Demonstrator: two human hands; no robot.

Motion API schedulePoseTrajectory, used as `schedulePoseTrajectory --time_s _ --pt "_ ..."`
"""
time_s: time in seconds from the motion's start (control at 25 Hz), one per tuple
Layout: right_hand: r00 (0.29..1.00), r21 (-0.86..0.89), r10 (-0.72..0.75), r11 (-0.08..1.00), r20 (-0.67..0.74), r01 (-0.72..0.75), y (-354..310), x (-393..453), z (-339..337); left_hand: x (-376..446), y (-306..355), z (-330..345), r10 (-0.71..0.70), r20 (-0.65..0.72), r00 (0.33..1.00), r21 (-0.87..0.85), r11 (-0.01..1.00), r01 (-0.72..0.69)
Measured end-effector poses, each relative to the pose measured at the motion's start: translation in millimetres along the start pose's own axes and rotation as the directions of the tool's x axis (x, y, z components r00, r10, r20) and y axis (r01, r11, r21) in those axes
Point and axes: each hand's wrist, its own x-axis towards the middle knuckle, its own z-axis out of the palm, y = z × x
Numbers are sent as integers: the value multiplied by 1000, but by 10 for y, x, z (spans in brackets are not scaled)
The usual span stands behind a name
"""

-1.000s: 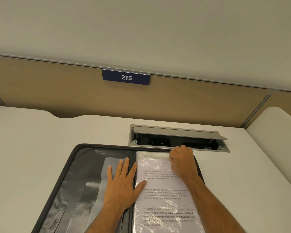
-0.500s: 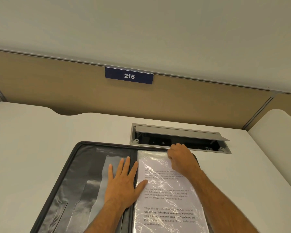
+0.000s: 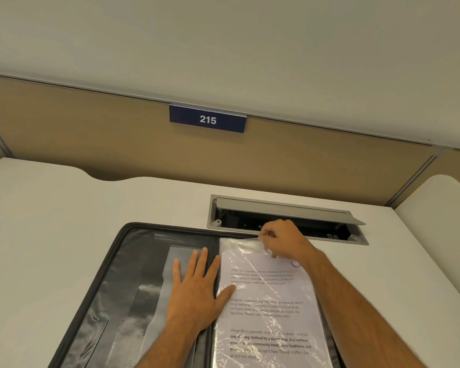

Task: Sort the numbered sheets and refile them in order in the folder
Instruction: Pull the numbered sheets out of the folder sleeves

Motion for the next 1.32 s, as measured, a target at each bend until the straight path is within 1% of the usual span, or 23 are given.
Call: schedulePoseTrajectory --time_s 0.08,0.12,0.16,0.28,0.36,0.44,0.56,0.68,0.72,0.8,0.84,0.88,1.0,1.12,1.16,1.24,1.32 --pt "987 105 129 985 97 -139 -27 64 -6 4 1 4 7 -12 1000 3 1000 -7" --pt "972 90 176 977 157 -192 -31 94 -9 0 6 0 7 -12 1000 2 1000 -7" --pt "959 46 194 977 207 -207 -35 117 -16 -4 8 1 7 -14 1000 0 1000 -7" --pt "945 -98 162 985 285 -140 -29 204 -33 -13 4 -11 1 -6 1000 -9 1000 -1" --pt "937 -152 149 983 316 -105 -36 260 -26 -15 3 -16 -6 8 1000 -12 1000 6" --pt "924 -167 143 982 355 -88 -40 293 -2 -24 10 -20 3 9 1000 -12 1000 -3" --pt "902 -190 172 976 396 -102 -35 312 52 -17 29 -62 4 14 1000 -30 1000 -4" --pt "904 -220 160 973 397 -75 -25 312 85 -26 33 -121 -9 16 1000 -52 999 10" --pt "917 -218 137 974 373 -57 -26 316 85 -16 26 -111 -12 11 1000 -48 999 12" --pt "955 -215 84 976 284 -22 -25 340 62 -15 20 -113 0 6 1000 -54 999 1" --pt "971 -220 60 975 231 -8 -29 356 34 -24 27 -115 10 52 999 -55 998 -7" --pt "984 -227 37 974 173 3 -36 373 2 -29 27 -100 17 76 997 -52 999 -13" --pt "999 -239 -9 971 -42 -2 -91 429 -136 -15 34 -96 39 29 999 -61 997 -37" --pt "970 -264 -43 964 -240 -23 -181 524 -347 -15 47 -81 42 -26 999 -55 998 -43" --pt "956 -271 -69 963 -285 -12 -217 556 -427 -22 48 -84 37 -15 999 -55 998 -38" --pt "921 -297 -161 953 -354 52 -291 605 -599 -24 53 -93 26 7 1000 -61 998 -26" --pt "873 -338 -255 934 -415 113 -372 614 -779 -19 62 -98 27 -10 1000 -51 998 -28"
